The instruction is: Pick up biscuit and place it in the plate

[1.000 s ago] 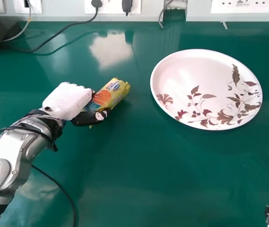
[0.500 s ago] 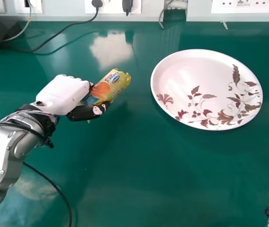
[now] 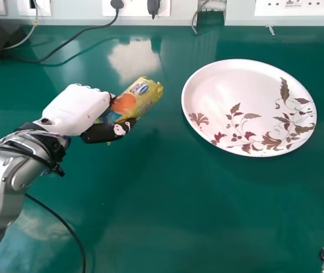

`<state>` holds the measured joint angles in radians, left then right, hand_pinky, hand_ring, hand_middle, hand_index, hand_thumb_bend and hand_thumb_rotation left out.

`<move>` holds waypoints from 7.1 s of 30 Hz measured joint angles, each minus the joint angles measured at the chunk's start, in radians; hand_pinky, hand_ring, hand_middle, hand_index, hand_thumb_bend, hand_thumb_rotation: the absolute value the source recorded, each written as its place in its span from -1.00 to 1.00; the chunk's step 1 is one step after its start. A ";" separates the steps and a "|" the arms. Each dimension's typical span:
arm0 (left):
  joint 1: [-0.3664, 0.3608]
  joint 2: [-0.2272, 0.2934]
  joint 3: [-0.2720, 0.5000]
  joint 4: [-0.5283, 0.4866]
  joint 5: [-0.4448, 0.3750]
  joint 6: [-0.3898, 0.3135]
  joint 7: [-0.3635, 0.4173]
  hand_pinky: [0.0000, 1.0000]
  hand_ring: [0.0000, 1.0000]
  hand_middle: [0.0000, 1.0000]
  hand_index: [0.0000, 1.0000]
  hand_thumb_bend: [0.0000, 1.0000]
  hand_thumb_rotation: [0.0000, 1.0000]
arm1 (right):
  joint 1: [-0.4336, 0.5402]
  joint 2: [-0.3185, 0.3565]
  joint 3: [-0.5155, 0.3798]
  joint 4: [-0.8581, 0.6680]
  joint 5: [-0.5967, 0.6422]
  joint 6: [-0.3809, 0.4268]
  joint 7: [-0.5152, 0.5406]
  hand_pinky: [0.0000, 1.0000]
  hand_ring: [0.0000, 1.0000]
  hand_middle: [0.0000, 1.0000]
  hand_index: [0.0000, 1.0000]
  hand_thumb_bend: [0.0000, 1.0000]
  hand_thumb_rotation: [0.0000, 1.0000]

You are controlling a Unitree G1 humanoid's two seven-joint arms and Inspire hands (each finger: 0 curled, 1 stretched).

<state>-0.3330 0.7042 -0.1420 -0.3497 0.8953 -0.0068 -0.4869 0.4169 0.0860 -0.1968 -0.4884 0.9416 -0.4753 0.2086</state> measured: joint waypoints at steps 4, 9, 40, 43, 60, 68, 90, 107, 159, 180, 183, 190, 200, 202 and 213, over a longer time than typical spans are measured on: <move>-0.014 0.000 0.002 -0.003 -0.004 -0.012 0.000 -0.59 -0.23 -0.09 0.05 0.01 -1.00 | 0.000 0.000 0.001 -0.001 -0.003 0.000 0.000 0.60 0.86 0.81 0.64 0.78 -0.31; -0.040 0.000 0.003 -0.007 -0.006 -0.017 -0.001 -0.59 -0.22 -0.09 0.04 0.01 -1.00 | 0.000 0.000 0.006 -0.006 -0.003 0.000 -0.001 0.60 0.86 0.81 0.63 0.78 -0.29; -0.127 -0.039 0.001 -0.041 -0.036 -0.032 -0.036 -0.56 -0.23 -0.10 0.06 0.01 -1.00 | 0.015 0.003 0.005 -0.010 -0.016 0.002 -0.016 0.51 0.82 0.77 0.62 0.81 -0.25; -0.135 -0.048 -0.004 -0.037 -0.035 -0.041 -0.036 -0.56 -0.23 -0.10 0.06 0.01 -1.00 | 0.008 0.002 0.000 -0.004 -0.015 0.002 -0.015 0.50 0.81 0.76 0.61 0.82 -0.24; -0.185 -0.124 -0.036 -0.027 -0.013 -0.050 -0.019 -0.55 -0.24 -0.10 0.06 0.01 -1.00 | -0.012 -0.002 -0.027 0.025 0.005 0.002 0.023 0.47 0.80 0.77 0.60 0.82 -0.28; -0.218 -0.149 -0.052 -0.008 -0.009 -0.053 -0.016 -0.58 -0.25 -0.11 0.06 0.01 -1.00 | -0.013 -0.002 -0.025 0.025 -0.005 0.001 0.021 0.49 0.80 0.79 0.60 0.82 -0.20; -0.320 -0.230 -0.125 0.085 0.026 -0.031 -0.025 -0.58 -0.25 -0.12 0.05 0.01 -1.00 | -0.012 -0.002 -0.022 0.030 -0.005 -0.003 0.041 0.52 0.84 0.79 0.62 0.79 -0.16; -0.427 -0.302 -0.208 0.169 0.038 -0.029 -0.048 -0.57 -0.25 -0.11 0.04 0.01 -1.00 | -0.027 -0.005 -0.031 0.040 0.010 -0.003 0.055 0.42 0.81 0.79 0.60 0.80 -0.05; -0.673 -0.520 -0.400 0.561 0.137 0.031 0.081 -0.64 -0.27 -0.12 0.05 0.01 -1.00 | -0.029 -0.005 -0.033 0.018 0.019 0.013 0.033 0.35 0.72 0.66 0.50 0.88 -0.23; -0.784 -0.590 -0.460 0.774 0.142 0.012 0.097 -0.64 -0.28 -0.12 0.05 0.01 -1.00 | -0.029 -0.005 -0.033 0.005 0.019 0.014 0.022 0.34 0.63 0.54 0.39 0.86 -0.24; -0.799 -0.598 -0.469 0.809 0.142 0.007 0.102 -0.64 -0.27 -0.12 0.05 0.01 -1.00 | -0.029 -0.005 -0.034 0.006 0.021 0.014 0.026 0.31 0.61 0.54 0.40 0.83 -0.23; -0.828 -0.617 -0.486 0.897 0.143 -0.002 0.122 -0.63 -0.27 -0.11 0.05 0.01 -1.00 | -0.028 -0.005 -0.034 0.006 0.022 0.014 0.027 0.30 0.57 0.54 0.36 0.82 -0.24; -0.845 -0.627 -0.524 0.974 0.145 -0.013 0.143 -0.64 -0.28 -0.12 0.05 0.01 -1.00 | -0.027 -0.005 -0.034 0.005 0.029 0.014 0.034 0.12 0.48 0.47 0.34 0.81 -0.22; -0.849 -0.628 -0.539 0.980 0.151 -0.013 0.143 -0.65 -0.28 -0.12 0.05 0.01 -1.00 | -0.027 -0.005 -0.035 0.006 0.029 0.014 0.035 0.17 0.50 0.48 0.36 0.79 -0.21; -0.875 -0.658 -0.589 1.062 0.154 -0.007 0.136 -0.64 -0.27 -0.12 0.04 0.01 -1.00 | -0.028 -0.005 -0.035 0.025 0.031 0.014 0.048 0.66 0.74 0.64 0.42 0.77 -0.27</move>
<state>-1.2079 0.0460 -0.7312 0.7123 1.0496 -0.0137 -0.3509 0.3894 0.0814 -0.2323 -0.4634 0.9730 -0.4618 0.2561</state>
